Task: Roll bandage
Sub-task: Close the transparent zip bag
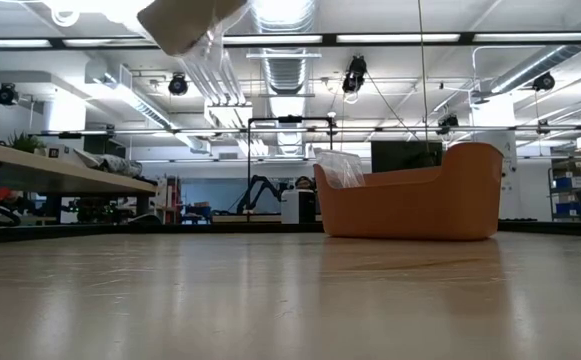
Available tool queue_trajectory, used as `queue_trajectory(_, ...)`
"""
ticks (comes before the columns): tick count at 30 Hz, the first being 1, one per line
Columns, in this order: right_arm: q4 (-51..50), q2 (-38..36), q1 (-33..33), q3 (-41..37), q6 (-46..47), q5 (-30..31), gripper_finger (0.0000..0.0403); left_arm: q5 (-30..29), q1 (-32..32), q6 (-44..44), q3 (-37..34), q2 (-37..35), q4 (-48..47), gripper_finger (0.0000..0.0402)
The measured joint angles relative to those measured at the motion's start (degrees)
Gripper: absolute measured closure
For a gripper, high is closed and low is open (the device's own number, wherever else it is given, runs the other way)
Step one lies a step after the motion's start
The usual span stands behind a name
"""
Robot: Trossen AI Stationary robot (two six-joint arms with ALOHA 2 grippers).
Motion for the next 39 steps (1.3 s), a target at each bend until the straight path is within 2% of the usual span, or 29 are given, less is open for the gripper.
queue_trajectory(9, -0.3, 0.0, -0.2, 0.0, -0.7, -0.2, 0.0385, 0.0, 0.0, 1.5, 0.0, -0.5, 0.4, 0.0401)
queue_trajectory(11, -0.5, 0.0, -0.2, 0.0, -0.7, -0.8, 0.0397, 0.0, 0.0, 1.7, 0.0, -0.7, 0.3, 0.0401)
queue_trajectory(15, -1.3, 0.0, -0.4, 0.0, -0.6, -4.0, 0.0395, 0.1, 0.0, 1.7, 0.0, -1.0, 0.2, 0.0398)
queue_trajectory(23, -1.9, -0.1, -0.4, 0.0, -0.6, -4.3, 0.04, 0.0, 0.0, 3.1, 0.0, -1.4, 0.1, 0.035)
queue_trajectory(28, -2.6, -0.1, -0.4, 0.0, -0.6, -4.3, 0.0401, -0.3, 0.0, 3.2, 0.0, -1.3, 0.3, 0.0333)
queue_trajectory(33, -3.1, -0.1, -0.4, 0.0, -0.6, -4.3, 0.0402, -0.3, 0.0, 3.2, 0.0, -1.3, 0.6, 0.0336)
queue_trajectory(39, -2.9, -0.1, -0.4, 0.0, -0.2, -4.3, 0.0402, -0.6, 0.0, 4.2, 0.0, -0.9, 0.6, 0.0359)
